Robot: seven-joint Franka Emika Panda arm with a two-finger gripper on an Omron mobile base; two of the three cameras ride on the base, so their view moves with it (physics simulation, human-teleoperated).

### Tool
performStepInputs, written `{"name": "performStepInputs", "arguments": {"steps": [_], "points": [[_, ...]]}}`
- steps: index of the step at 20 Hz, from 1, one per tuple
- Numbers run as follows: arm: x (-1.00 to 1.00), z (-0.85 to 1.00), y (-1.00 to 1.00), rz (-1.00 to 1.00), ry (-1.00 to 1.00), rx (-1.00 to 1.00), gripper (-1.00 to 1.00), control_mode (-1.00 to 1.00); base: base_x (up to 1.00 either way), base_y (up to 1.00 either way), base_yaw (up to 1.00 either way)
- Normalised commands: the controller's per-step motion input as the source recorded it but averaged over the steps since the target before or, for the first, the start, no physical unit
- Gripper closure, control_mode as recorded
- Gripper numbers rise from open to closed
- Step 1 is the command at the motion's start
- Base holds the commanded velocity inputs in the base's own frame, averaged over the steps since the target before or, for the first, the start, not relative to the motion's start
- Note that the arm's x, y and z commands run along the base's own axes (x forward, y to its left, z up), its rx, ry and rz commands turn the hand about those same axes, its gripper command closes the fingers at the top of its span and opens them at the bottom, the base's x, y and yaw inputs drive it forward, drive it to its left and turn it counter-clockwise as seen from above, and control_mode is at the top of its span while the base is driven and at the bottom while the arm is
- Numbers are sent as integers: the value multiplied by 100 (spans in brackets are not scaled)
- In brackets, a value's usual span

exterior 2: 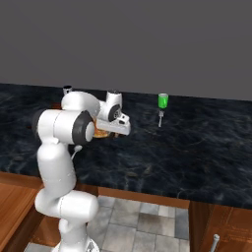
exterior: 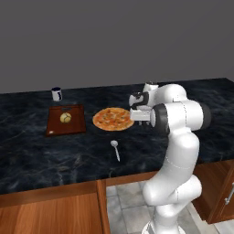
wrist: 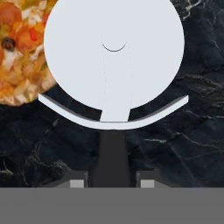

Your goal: Take the pizza cutter from the drawer on the left and place it on the dining counter for cutting.

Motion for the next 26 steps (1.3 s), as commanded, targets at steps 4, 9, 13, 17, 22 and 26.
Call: {"name": "performStepInputs", "arguments": {"steps": [4, 9, 13, 17, 22, 26], "points": [[11, -35, 0, 0, -1, 0, 100, -100, 0, 0, 0], [3, -17, 0, 0, 0, 0, 100, -100, 0, 0, 0], [4, -17, 0, 0, 0, 0, 100, -100, 0, 0, 0], [4, -14, 0, 0, 0, 0, 100, -100, 0, 0, 0], [1, -19, 0, 0, 0, 0, 100, -100, 0, 0, 0], [0, -31, 0, 0, 0, 0, 100, -100, 0, 0, 0]]}}
